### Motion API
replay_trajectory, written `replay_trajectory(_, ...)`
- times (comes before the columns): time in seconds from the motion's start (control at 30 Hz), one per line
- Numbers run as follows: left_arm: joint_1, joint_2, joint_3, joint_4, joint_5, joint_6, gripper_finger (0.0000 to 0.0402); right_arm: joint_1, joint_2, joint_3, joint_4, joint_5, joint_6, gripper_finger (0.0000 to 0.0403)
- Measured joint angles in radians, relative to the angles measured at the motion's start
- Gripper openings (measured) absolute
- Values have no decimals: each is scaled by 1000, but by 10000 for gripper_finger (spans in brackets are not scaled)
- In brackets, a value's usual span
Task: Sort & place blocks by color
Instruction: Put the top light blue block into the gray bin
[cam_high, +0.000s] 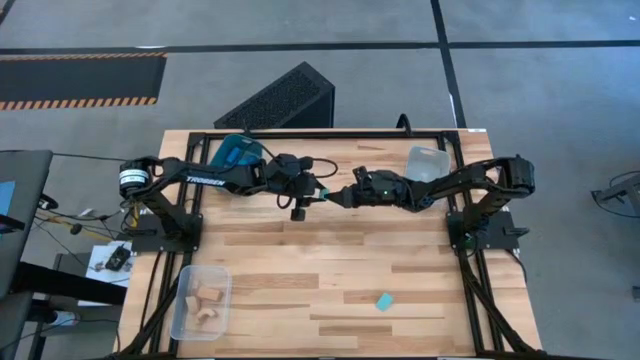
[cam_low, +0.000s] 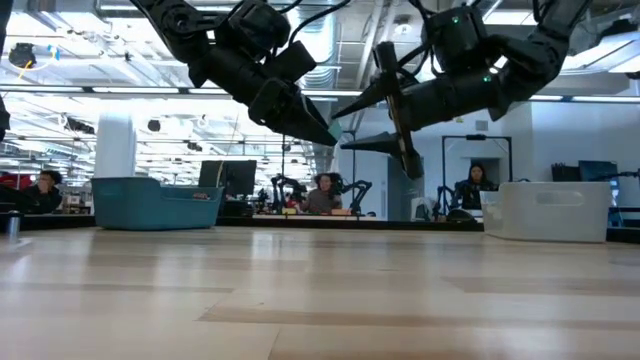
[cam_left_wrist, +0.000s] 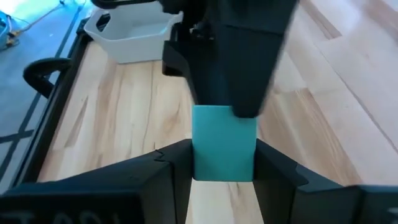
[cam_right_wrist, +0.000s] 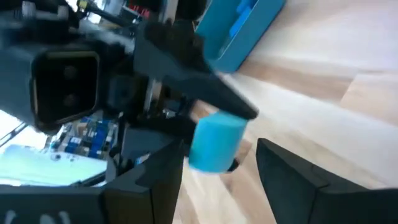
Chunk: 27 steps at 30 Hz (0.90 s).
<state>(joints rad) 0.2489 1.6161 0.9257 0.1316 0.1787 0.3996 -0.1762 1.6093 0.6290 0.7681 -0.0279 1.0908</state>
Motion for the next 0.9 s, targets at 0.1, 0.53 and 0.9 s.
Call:
replay_trajectory(0.1,1,0,0,-3,-2,0,117,-25,0,6,-6,-2,0,223)
replay_trajectory(0.53,2,0,0,1,-72,4,122,-59,0,107,-202,-100,-26,205)
replay_trajectory(0.9,3,-1,0,18,-79,-25,123,-82,0,155,-256,-120,-52,162)
